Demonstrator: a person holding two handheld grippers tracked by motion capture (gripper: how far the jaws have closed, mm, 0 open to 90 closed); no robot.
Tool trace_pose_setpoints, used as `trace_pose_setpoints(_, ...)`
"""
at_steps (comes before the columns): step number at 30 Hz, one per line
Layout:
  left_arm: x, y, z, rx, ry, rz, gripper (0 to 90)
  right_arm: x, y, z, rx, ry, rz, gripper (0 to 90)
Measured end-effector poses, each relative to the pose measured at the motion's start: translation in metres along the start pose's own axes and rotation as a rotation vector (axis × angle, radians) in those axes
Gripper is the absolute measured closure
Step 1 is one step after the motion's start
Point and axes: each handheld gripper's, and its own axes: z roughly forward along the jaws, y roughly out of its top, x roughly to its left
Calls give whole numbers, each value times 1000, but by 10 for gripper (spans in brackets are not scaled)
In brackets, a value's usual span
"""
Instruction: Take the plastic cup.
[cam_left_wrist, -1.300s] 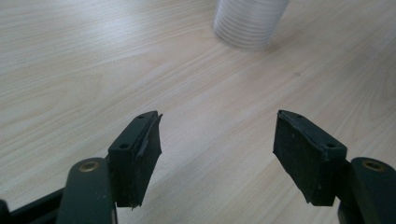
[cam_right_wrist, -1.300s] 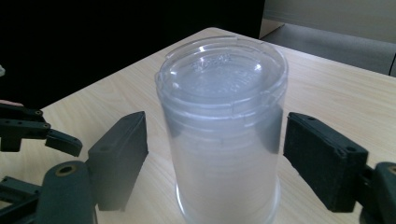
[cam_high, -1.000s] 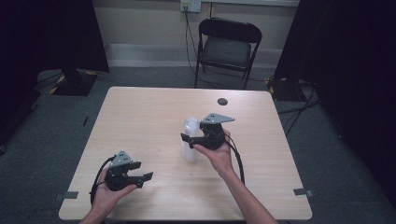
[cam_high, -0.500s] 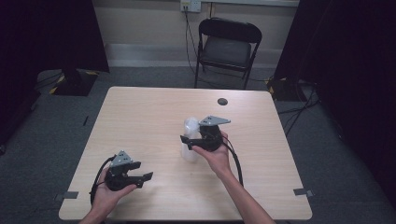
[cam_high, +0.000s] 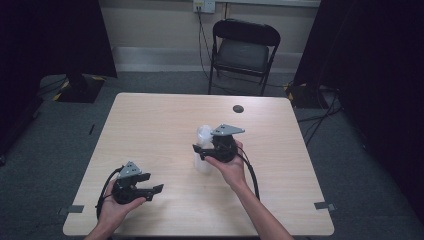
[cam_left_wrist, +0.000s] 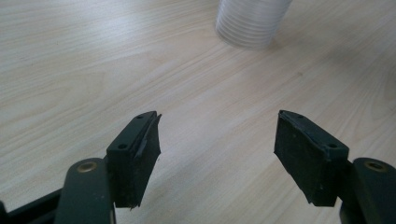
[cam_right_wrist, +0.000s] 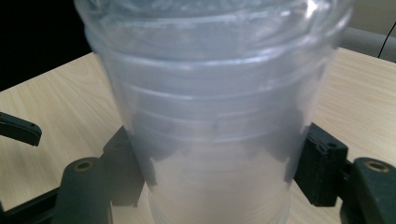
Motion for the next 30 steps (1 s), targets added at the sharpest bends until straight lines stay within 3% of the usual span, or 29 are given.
trace_pose_setpoints(30,0,0,1,2,8,8,308,-5,14,-12,-51,23,39,309)
